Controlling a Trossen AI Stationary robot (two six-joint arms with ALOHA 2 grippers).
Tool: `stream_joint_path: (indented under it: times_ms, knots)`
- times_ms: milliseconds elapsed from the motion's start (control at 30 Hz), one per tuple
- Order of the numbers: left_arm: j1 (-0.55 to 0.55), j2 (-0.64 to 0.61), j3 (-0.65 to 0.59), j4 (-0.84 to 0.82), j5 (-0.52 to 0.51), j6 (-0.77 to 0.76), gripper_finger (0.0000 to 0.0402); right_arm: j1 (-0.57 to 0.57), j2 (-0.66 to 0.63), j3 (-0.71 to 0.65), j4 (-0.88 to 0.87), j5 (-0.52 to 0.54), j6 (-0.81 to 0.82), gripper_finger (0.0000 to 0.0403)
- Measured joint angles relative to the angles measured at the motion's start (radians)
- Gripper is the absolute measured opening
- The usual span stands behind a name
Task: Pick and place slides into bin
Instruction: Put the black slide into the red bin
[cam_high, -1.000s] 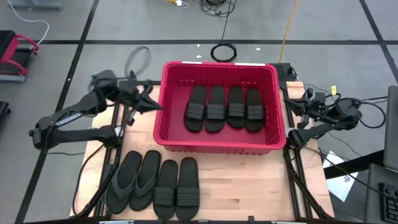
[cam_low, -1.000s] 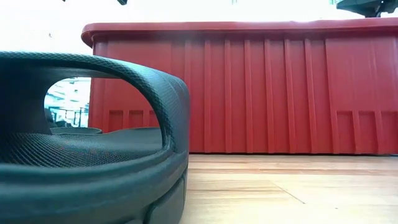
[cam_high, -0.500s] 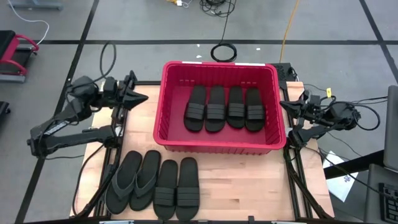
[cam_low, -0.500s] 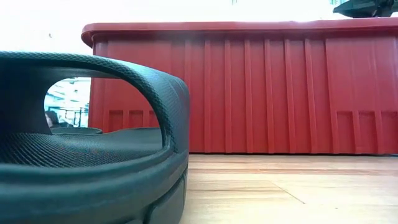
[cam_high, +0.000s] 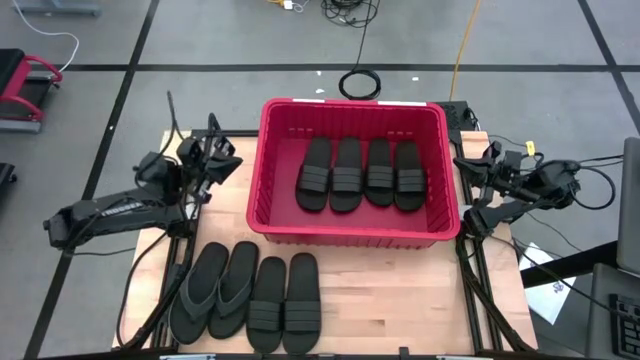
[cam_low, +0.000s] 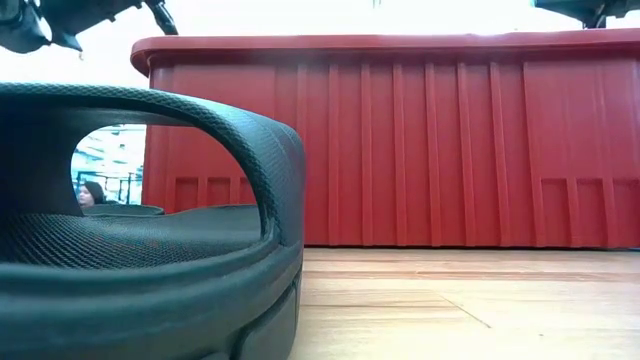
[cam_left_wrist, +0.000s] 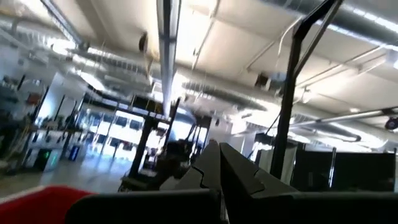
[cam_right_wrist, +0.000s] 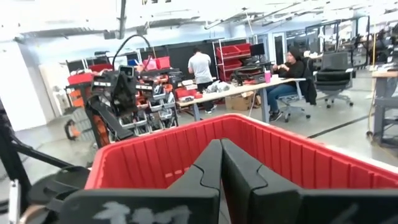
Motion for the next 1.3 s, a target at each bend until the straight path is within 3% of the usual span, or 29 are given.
stream_joint_path:
  times_ms: [233, 500, 600, 867, 1133, 1300]
  knots:
    - [0.027, -0.025, -0.026, 0.059, -0.023, -0.007, 0.0000, 0.000, 0.000, 0.000, 0.000, -0.026, 0.035, 0.0000]
    - [0.061, -0.053, -0.026, 0.054, 0.026, -0.047, 0.0000, 0.000, 0.000, 0.000, -0.002, -0.027, 0.024, 0.0000]
    - [0.072, -0.062, -0.026, 0.024, 0.038, -0.032, 0.0000, 0.000, 0.000, 0.000, -0.003, -0.074, 0.018, 0.0000]
    - [0.092, -0.117, -0.026, -0.145, 0.055, 0.016, 0.0000, 0.000, 0.000, 0.000, -0.003, -0.075, 0.026, 0.0000]
    - [0.092, -0.125, -0.025, -0.165, 0.056, 0.008, 0.0000, 0.000, 0.033, -0.002, 0.002, -0.125, 0.056, 0.0000]
    - [0.092, -0.125, -0.025, -0.153, 0.056, 0.003, 0.0001, 0.000, 0.112, -0.003, 0.089, -0.121, -0.021, 0.0000]
